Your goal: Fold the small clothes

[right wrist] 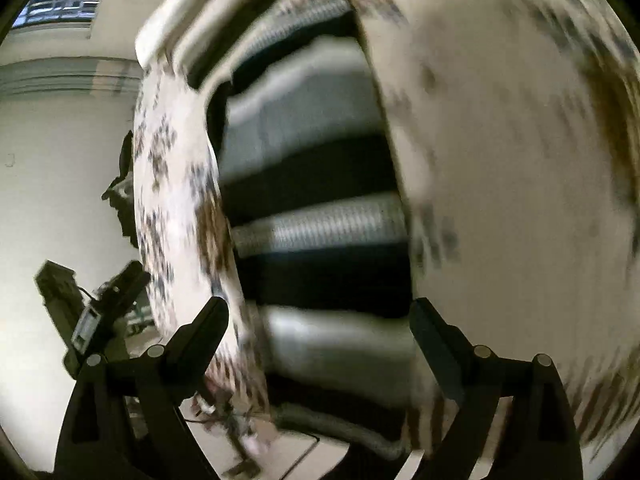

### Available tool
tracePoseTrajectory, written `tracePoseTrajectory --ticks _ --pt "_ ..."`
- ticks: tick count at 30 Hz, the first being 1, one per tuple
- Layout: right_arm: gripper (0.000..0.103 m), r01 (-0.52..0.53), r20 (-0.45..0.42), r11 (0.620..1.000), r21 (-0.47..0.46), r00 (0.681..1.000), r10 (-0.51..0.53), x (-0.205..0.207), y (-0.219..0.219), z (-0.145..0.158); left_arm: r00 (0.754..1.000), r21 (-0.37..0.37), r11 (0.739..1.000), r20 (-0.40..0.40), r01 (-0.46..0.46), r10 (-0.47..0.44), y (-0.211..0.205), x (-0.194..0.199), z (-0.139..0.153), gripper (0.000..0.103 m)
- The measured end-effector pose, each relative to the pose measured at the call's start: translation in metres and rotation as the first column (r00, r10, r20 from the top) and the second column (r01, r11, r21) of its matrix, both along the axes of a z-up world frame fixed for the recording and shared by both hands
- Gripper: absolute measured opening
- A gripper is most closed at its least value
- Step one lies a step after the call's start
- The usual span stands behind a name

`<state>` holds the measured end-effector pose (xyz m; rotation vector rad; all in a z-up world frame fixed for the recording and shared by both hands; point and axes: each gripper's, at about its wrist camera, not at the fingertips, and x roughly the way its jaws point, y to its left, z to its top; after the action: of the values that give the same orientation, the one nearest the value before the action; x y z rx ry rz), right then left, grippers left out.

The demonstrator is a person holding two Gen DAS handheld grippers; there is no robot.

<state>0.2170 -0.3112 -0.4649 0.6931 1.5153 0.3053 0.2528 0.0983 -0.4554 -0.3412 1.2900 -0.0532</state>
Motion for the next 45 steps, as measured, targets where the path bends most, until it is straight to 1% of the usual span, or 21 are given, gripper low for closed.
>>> tracePoseTrajectory --ticks 4,8,11,15,16,17,18,19,20,21,23,25,28,30,33,34,36,37,40,42,45 --pt "0.093 0.016 -0.119 1.0 -0.012 0.993 -0.018 -0.084 -0.004 -0.045 0.985 -0.038 0.999 -0.174 -0.03 0.023 0.003 -0.077 -0.059 0.1" --pt "0.093 0.015 -0.236 1.0 -0.003 0.972 -0.015 -0.147 -0.002 -0.1 0.955 -0.067 0.998 -0.296 -0.001 -0.019 -0.008 -0.114 -0.117 0.1" --pt "0.093 0.009 -0.279 0.999 0.049 0.96 0.005 -0.175 0.008 -0.133 0.946 -0.081 0.997 -0.324 0.004 -0.03 -0.015 -0.127 -0.144 0.1" --pt "0.093 0.003 -0.289 0.995 0.097 0.957 0.025 -0.192 0.023 -0.16 0.959 -0.116 0.993 -0.279 0.018 -0.05 -0.023 -0.131 -0.146 0.099" --pt "0.093 0.015 -0.294 0.994 0.104 0.956 0.017 -0.194 0.025 -0.164 0.963 -0.127 0.992 -0.262 0.029 -0.062 -0.026 -0.133 -0.144 0.094" --pt "0.093 0.028 -0.298 0.993 0.119 0.955 0.009 -0.197 0.028 -0.168 0.966 -0.131 0.99 -0.245 0.048 -0.079 -0.03 -0.134 -0.141 0.07" --pt "0.093 0.037 -0.301 0.99 0.134 0.954 0.005 -0.2 0.031 -0.17 0.965 -0.13 0.989 -0.241 0.07 -0.1 -0.034 -0.135 -0.14 0.054" --pt "0.092 0.041 -0.298 0.988 0.147 0.954 0.005 -0.2 0.034 -0.171 0.964 -0.136 0.987 -0.238 0.089 -0.12 -0.039 -0.136 -0.138 0.022" --pt "0.08 0.034 -0.293 0.987 0.159 0.956 0.014 -0.2 0.041 -0.171 0.966 -0.152 0.983 -0.222 0.099 -0.132 -0.042 -0.136 -0.134 0.01" --pt "0.053 0.021 -0.294 0.987 0.156 0.956 0.027 -0.201 0.046 -0.172 0.969 -0.154 0.983 -0.206 0.104 -0.135 -0.044 -0.137 -0.13 0.01" --pt "0.022 0.012 -0.304 0.987 0.158 0.952 0.037 -0.207 0.053 -0.173 0.973 -0.173 0.981 -0.194 0.091 -0.125 -0.044 -0.137 -0.121 0.009" --pt "0.015 0.037 -0.293 0.985 0.166 0.956 0.013 -0.209 0.054 -0.167 0.979 -0.217 0.975 -0.186 0.046 -0.088 -0.036 -0.139 -0.111 0.009" --pt "0.013 0.056 -0.256 0.977 0.205 0.967 -0.001 -0.208 0.051 -0.143 0.986 -0.307 0.951 -0.166 -0.023 -0.03 -0.026 -0.136 -0.088 0.009" --pt "0.012 0.06 -0.215 0.97 0.236 0.977 -0.008 -0.205 0.047 -0.119 0.99 -0.358 0.933 -0.14 -0.046 -0.005 -0.023 -0.13 -0.069 0.009" --pt "0.012 0.064 -0.133 0.958 0.278 0.991 -0.027 -0.188 0.036 -0.073 0.998 -0.417 0.908 -0.064 -0.044 0.019 -0.029 -0.108 -0.032 0.009" --pt "0.012 0.064 -0.11 0.956 0.285 0.993 -0.033 -0.181 0.03 -0.062 0.999 -0.438 0.898 -0.032 -0.042 0.031 -0.032 -0.09 -0.017 0.009" --pt "0.012 0.063 -0.049 0.953 0.296 0.998 -0.05 -0.158 0.024 -0.035 0.999 -0.451 0.892 0.022 -0.027 0.041 -0.04 -0.065 0.001 0.009" --pt "0.012 0.062 -0.02 0.954 0.294 0.998 -0.059 -0.145 0.023 -0.022 0.997 -0.461 0.887 0.065 -0.007 0.041 -0.043 -0.041 0.014 0.009" --pt "0.012 0.059 0.071 0.956 0.287 0.994 -0.083 -0.093 0.019 0.009 0.989 -0.463 0.885 0.146 0.038 0.035 -0.039 0.019 0.034 0.009" --pt "0.012 0.068 0.128 0.962 0.266 0.986 -0.105 -0.048 0.013 0.022 0.983 -0.467 0.883 0.178 0.046 0.043 -0.04 0.064 0.037 0.009" --pt "0.012 0.101 0.195 0.968 0.231 0.97 -0.147 0.036 0.0 0.03 0.977 -0.466 0.883 0.208 0.052 0.052 -0.045 0.154 0.028 0.009"
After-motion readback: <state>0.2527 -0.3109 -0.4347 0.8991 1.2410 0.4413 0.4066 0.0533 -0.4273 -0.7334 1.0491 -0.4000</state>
